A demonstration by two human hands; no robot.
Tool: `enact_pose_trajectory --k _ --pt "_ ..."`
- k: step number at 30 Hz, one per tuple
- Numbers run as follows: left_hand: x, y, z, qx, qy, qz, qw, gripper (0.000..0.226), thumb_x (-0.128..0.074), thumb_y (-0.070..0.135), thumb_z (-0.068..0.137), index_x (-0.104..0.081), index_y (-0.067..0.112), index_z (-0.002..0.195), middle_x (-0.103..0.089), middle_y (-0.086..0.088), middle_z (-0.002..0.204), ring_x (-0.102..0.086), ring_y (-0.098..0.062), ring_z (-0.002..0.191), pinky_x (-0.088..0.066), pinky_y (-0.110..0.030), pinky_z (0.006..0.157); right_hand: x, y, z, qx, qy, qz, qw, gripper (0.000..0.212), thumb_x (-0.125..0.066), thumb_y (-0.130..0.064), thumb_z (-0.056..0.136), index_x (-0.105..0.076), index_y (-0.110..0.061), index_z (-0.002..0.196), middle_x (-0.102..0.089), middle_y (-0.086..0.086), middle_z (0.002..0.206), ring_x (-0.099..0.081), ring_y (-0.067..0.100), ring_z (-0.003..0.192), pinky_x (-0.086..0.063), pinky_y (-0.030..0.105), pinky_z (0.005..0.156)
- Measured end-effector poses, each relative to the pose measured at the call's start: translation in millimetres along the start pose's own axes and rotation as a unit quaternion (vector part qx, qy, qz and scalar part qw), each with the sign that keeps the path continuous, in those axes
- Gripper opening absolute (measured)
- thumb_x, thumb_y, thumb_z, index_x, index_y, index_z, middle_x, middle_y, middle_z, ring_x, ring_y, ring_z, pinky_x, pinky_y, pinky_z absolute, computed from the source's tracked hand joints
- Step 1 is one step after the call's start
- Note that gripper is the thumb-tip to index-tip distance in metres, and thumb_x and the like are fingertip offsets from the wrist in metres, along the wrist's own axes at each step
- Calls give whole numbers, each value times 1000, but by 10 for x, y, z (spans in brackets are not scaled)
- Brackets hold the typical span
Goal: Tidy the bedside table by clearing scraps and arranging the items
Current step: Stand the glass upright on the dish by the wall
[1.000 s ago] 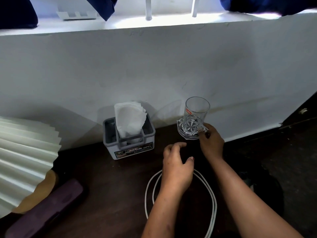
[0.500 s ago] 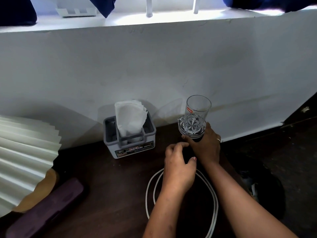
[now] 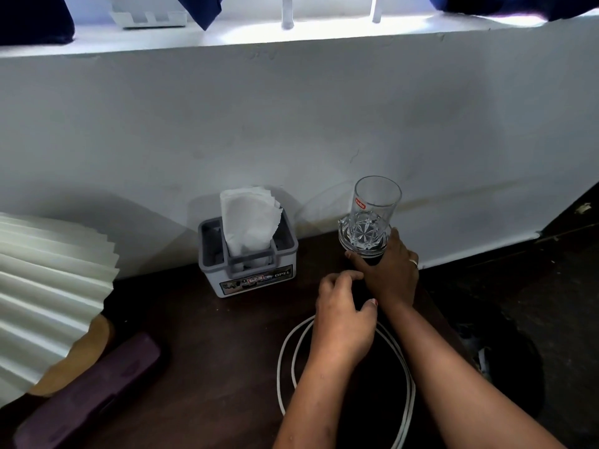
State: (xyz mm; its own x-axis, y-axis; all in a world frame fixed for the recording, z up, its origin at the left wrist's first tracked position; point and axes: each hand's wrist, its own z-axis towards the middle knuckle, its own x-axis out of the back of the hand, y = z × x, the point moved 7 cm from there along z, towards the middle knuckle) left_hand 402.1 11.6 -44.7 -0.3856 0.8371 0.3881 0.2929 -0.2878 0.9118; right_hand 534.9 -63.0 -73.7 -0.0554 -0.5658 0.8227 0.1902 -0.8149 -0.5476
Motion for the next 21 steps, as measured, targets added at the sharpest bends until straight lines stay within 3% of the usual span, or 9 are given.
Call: enact_pose_trajectory --k 6,9,13,18,21 --pt "40 -105 18 15 -6 27 999 39 -60 21 83 -51 26 121 -38 0 132 -45 -21 120 -40 -34 103 -11 0 -26 -12 -32 9 999 109 -67 -59 70 -11 -6 147 -31 14 151 -30 38 134 -25 43 109" --pt "183 -190 -25 23 -11 77 997 40 -60 21 84 -51 23 123 -40 -3 132 -43 -21 123 -34 -27 104 9 -6 -74 -38 -43 52 997 117 -73 -55 67 -4 -6 148 -25 15 153 -26 38 137 -23 43 111" --pt "579 -305 -149 54 11 114 992 40 -60 23 83 -51 23 122 -40 -5 134 -40 -24 126 -33 -29 105 103 -27 -238 -82 -20 117 990 118 -80 -43 65 -5 -5 148 -18 21 153 -19 36 141 -19 45 113" --pt "1117 -452 -465 93 65 153 982 40 -61 25 83 -51 23 122 -40 -7 134 -40 -26 127 -32 -32 108 336 -223 -576 -100 53 174 978 97 -77 -29 71 -19 -7 145 -26 22 147 -27 44 133 -30 52 105" --pt "1472 -594 -726 113 97 187 971 41 -61 26 83 -51 22 123 -41 -9 135 -39 -27 126 -32 -32 107 367 -557 -854 -73 54 230 969 78 -71 -18 76 -28 -7 141 -32 23 142 -32 43 128 -27 43 105"
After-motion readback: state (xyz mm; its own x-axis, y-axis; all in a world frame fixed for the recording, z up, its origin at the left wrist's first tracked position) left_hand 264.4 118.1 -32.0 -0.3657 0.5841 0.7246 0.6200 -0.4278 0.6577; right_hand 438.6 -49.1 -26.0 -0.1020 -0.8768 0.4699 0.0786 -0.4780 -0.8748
